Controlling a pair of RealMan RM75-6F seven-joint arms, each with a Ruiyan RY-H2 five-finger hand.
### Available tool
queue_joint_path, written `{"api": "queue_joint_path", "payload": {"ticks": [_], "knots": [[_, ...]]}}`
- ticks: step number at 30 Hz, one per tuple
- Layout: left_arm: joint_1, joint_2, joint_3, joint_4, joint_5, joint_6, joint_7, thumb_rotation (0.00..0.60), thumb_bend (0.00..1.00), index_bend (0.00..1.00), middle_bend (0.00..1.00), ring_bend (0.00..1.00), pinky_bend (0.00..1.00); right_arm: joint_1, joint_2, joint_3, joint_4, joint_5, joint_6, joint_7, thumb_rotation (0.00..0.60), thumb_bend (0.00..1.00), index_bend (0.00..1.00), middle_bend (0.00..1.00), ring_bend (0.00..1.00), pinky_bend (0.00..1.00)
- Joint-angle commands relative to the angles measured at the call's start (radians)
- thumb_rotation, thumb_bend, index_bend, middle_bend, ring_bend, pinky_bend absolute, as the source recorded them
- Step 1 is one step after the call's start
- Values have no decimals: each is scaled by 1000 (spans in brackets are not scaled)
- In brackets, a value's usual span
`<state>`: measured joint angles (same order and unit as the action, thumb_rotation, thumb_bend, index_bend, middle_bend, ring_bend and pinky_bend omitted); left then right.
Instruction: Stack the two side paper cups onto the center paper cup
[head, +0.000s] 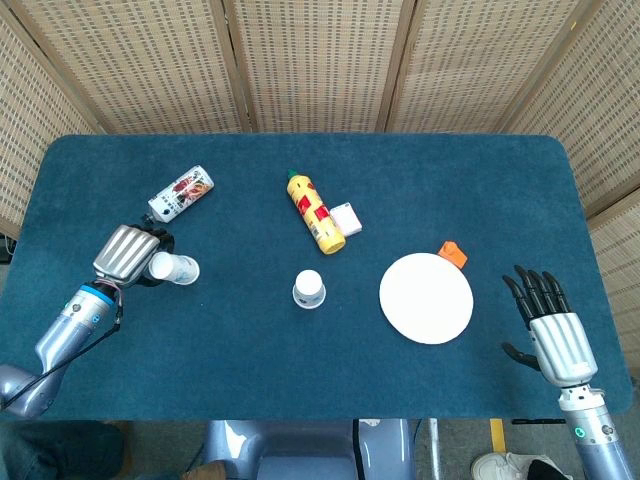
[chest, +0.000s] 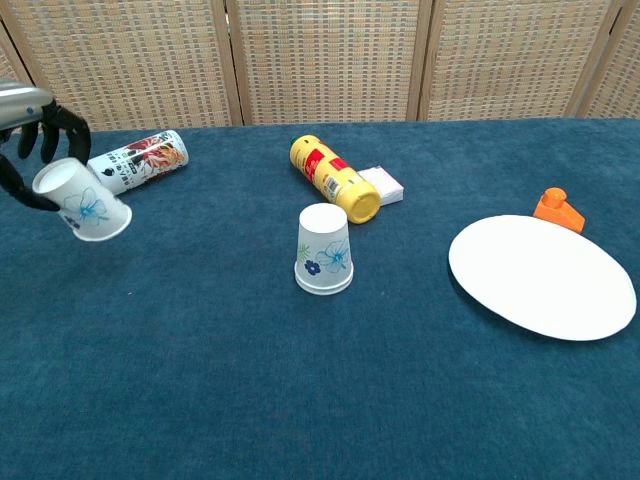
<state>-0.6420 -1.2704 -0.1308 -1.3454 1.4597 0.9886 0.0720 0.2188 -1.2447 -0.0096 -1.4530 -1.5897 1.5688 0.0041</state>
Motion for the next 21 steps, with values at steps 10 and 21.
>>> {"api": "queue_joint_path", "payload": {"ticks": [10, 21], "knots": [[-187, 96, -130, -417, -157, -125, 291, 600, 76, 562, 481, 505, 537, -23, 15, 20, -16, 1, 3, -90, 600, 0, 71, 4, 0, 0], [-326, 13, -142, -431, -397, -169, 539, 600, 76, 562, 481, 505, 535, -37, 29, 32, -44, 10, -12, -113, 600, 0, 71, 1, 0, 0]]}}
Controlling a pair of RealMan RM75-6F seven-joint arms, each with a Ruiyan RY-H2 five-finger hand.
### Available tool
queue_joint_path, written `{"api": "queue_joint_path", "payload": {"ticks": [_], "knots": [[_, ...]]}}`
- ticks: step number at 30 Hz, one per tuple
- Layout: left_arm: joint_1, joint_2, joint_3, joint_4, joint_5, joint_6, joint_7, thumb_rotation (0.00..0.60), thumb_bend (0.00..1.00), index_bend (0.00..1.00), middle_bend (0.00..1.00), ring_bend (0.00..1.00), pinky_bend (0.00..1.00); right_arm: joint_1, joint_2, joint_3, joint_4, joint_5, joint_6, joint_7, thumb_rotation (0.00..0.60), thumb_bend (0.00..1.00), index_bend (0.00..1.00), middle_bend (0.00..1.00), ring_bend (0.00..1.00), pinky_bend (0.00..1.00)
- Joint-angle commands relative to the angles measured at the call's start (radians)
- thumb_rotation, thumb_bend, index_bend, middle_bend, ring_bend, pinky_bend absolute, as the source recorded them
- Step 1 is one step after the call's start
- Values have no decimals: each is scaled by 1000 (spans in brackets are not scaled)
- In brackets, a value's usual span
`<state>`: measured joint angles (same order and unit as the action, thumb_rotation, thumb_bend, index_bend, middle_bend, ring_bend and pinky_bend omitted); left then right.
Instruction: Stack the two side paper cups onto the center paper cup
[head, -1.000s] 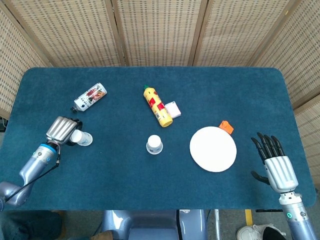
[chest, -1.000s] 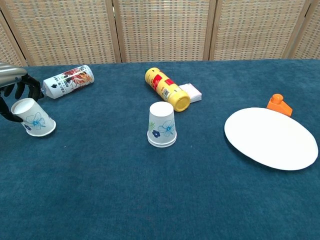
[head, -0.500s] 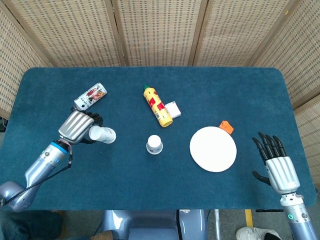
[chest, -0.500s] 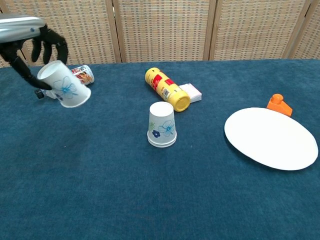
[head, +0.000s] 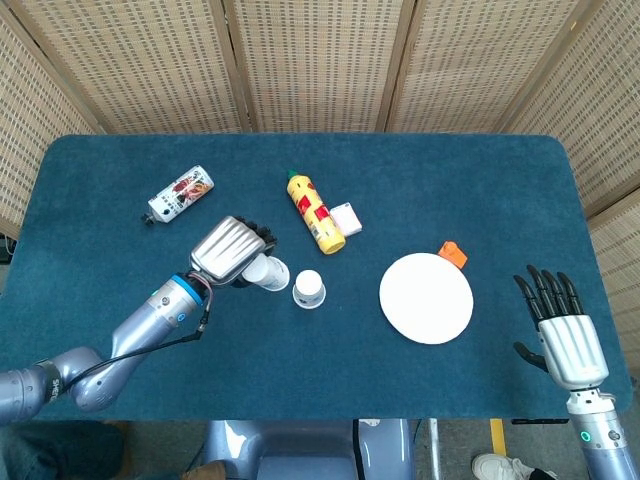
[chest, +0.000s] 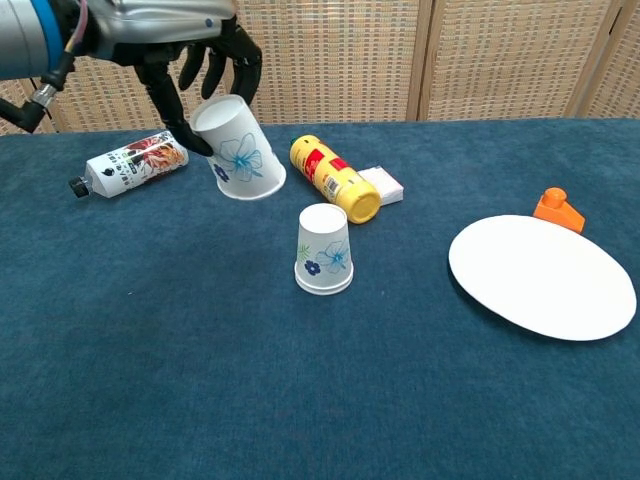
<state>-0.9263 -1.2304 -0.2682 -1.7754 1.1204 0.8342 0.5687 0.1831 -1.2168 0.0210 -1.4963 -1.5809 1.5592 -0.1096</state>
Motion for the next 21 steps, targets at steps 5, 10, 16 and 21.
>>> {"api": "queue_joint_path", "payload": {"ticks": [5, 10, 16, 21], "knots": [[-109, -75, 9, 34, -142, -29, 114, 600, 76, 562, 481, 505, 535, -4, 1, 7, -1, 9, -16, -2, 600, 0, 71, 1, 0, 0], [-161, -128, 18, 71, -212, -31, 141, 600, 77, 562, 481, 505, 535, -7, -2, 8, 0, 8, -24, -11, 600, 0, 71, 2, 0, 0], [-203, -164, 25, 108, -272, -33, 139, 600, 76, 562, 481, 505, 535, -5, -8, 11, 5, 9, -40, -17, 600, 0, 71, 1, 0, 0], [-240, -201, 33, 144, -306, -29, 142, 600, 73, 562, 481, 505, 535, -9, -7, 15, 3, 5, -38, -14, 600, 0, 71, 1, 0, 0]]}}
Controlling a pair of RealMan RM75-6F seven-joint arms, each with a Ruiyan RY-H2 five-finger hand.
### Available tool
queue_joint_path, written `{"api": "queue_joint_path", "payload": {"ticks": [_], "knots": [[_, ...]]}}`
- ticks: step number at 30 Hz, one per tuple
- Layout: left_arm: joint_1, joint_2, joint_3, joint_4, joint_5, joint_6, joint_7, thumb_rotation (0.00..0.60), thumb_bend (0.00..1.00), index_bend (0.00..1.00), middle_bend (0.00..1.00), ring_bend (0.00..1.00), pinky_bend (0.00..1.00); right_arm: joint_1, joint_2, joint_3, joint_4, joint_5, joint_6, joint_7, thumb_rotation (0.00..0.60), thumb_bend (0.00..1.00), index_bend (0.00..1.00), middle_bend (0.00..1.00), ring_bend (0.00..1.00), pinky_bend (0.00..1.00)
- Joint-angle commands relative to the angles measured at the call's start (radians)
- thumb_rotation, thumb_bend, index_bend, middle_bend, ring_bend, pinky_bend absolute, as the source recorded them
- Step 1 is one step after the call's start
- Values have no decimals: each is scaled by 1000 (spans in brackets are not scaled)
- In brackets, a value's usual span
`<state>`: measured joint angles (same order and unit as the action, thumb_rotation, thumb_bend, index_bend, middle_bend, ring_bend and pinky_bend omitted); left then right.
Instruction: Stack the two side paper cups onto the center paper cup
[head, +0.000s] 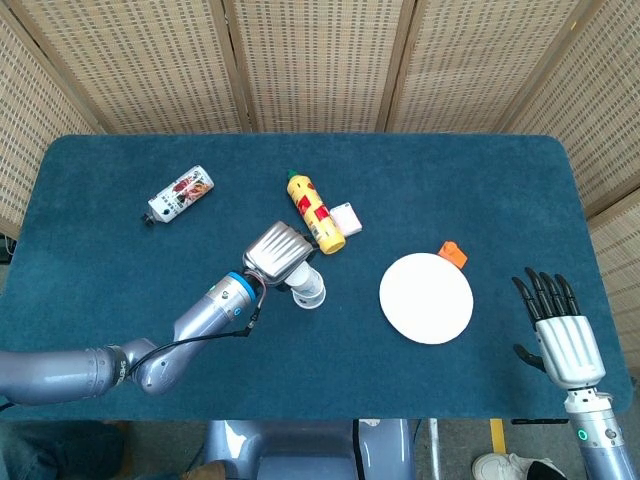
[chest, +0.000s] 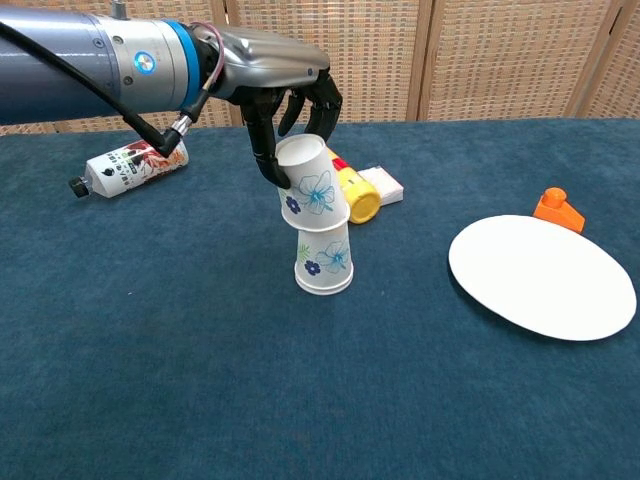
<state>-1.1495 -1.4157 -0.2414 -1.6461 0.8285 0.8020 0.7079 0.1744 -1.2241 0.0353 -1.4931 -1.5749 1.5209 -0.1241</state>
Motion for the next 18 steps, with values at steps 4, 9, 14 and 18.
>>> {"api": "queue_joint_path", "payload": {"ticks": [4, 9, 14, 18], "knots": [[-39, -34, 16, 28, -34, 10, 7, 600, 70, 561, 481, 505, 534, -5, 3, 4, -2, -4, 5, 6, 600, 0, 71, 1, 0, 0], [-64, -60, 38, 50, -54, 28, 31, 600, 66, 554, 478, 505, 529, -8, 8, 9, -4, -4, 5, 16, 600, 0, 71, 1, 0, 0], [-85, -72, 73, 67, -97, 26, 66, 600, 5, 280, 243, 245, 316, -10, 11, 11, -3, -5, 3, 22, 600, 0, 71, 1, 0, 0], [-77, -72, 70, 60, -90, 35, 24, 600, 0, 0, 0, 4, 122, -10, 11, 14, -4, -4, -3, 25, 600, 0, 71, 2, 0, 0]]}}
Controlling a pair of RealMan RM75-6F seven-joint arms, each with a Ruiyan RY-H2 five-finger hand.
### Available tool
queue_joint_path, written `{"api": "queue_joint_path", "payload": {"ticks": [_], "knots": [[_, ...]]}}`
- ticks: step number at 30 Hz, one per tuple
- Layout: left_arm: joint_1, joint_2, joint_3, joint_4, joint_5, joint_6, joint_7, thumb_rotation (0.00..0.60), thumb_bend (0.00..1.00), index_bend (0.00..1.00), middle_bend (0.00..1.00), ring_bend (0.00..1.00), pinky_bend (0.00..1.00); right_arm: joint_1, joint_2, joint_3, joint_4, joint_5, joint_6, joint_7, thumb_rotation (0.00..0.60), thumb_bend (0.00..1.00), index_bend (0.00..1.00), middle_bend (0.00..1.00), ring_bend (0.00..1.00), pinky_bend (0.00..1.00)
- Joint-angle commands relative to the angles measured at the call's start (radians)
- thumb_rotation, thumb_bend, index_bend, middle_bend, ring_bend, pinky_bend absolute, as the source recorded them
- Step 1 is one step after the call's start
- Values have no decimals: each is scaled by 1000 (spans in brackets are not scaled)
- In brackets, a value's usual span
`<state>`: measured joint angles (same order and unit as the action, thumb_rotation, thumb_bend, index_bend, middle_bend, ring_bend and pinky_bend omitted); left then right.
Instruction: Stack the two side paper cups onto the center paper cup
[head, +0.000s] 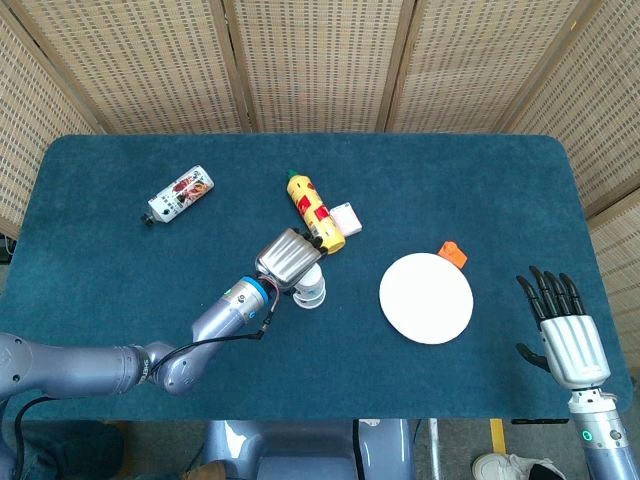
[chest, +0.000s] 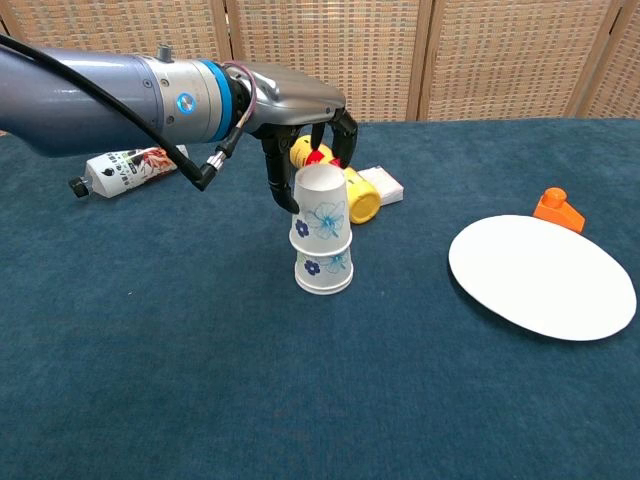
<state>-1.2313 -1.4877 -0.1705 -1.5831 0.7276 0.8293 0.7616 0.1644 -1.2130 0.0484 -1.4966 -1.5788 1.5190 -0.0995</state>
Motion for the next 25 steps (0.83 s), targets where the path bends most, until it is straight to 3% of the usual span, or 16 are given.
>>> {"api": "queue_joint_path", "payload": {"ticks": [1, 4, 8, 12, 19, 24, 25], "knots": [[15, 3, -4, -7, 22, 23, -48, 600, 0, 0, 0, 0, 85, -1, 1, 1, -1, -1, 0, 1, 600, 0, 71, 1, 0, 0], [34, 16, -6, -16, 38, 51, -76, 600, 0, 0, 0, 0, 9, -3, 1, 2, -4, -3, 4, -4, 600, 0, 71, 0, 0, 0], [103, 66, -17, -79, 66, 151, -141, 600, 0, 0, 0, 0, 0, -8, 0, 1, -8, -14, 14, -11, 600, 0, 72, 0, 0, 0], [235, 124, 13, -177, 151, 346, -201, 600, 0, 0, 0, 0, 0, -10, 3, 1, -16, -13, 11, -18, 600, 0, 71, 0, 0, 0], [568, 242, 175, -322, 342, 736, -316, 600, 0, 0, 0, 0, 0, -7, 0, -9, -33, 6, -34, -69, 600, 0, 44, 0, 0, 0], [725, 273, 272, -332, 448, 873, -383, 600, 0, 0, 0, 0, 0, -7, 1, -5, -46, 23, -49, -92, 600, 0, 29, 0, 0, 0], [804, 285, 322, -336, 469, 923, -443, 600, 0, 0, 0, 0, 0, -9, 1, -3, -50, 22, -42, -95, 600, 0, 29, 0, 0, 0]]}}
